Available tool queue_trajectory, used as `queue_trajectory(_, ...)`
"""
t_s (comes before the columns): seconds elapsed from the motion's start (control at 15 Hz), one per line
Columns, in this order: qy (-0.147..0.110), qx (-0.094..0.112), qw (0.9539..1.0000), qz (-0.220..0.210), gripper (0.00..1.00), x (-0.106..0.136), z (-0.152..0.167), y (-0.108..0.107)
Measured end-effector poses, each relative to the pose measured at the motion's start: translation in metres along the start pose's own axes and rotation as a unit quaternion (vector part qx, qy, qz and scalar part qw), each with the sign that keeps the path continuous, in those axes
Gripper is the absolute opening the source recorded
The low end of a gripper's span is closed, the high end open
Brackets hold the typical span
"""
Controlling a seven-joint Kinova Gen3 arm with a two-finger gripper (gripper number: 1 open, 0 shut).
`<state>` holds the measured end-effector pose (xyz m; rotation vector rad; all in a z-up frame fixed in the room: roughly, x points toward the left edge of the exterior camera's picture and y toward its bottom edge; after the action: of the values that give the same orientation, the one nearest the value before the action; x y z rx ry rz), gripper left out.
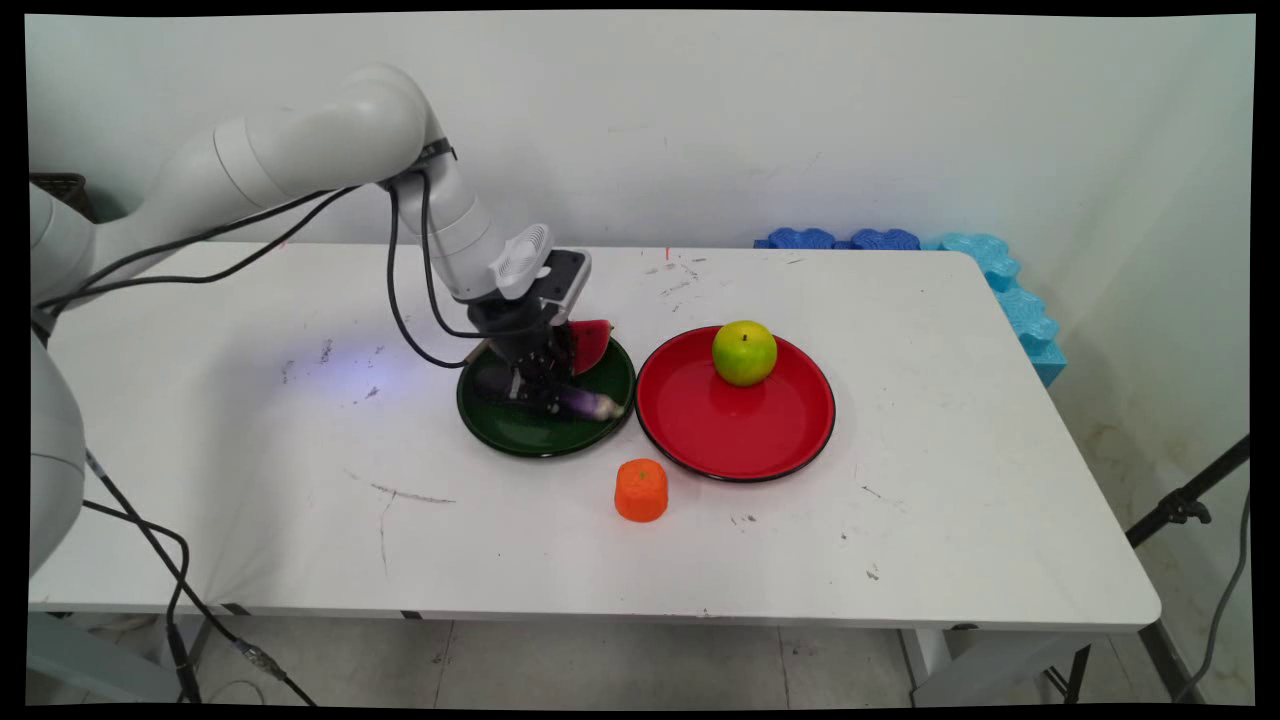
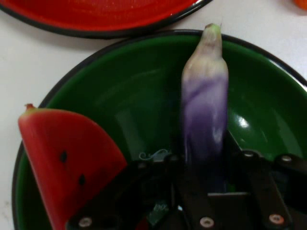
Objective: Place the picked object on the table
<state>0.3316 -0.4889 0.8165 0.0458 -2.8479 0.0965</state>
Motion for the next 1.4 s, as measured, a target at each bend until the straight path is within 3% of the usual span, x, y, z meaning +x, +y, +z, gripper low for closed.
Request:
queue_trajectory(0.4, 0.024, -0.003, 0.9996, -0.013, 0.00, 0.004, -0.019, 0.010)
queue_trajectory(0.73, 0.061, 0.002, 0.9973, -0.041, 0.00, 0.018, -0.065, 0.026)
queue_trajectory(1.0, 0.083, 0.001, 0.9934, -0.079, 0.00, 0.034, -0.093, 0.040)
queue_trajectory(1.4, 0.101, -0.012, 0.9838, -0.148, 0.00, 0.072, -0.114, 0.079)
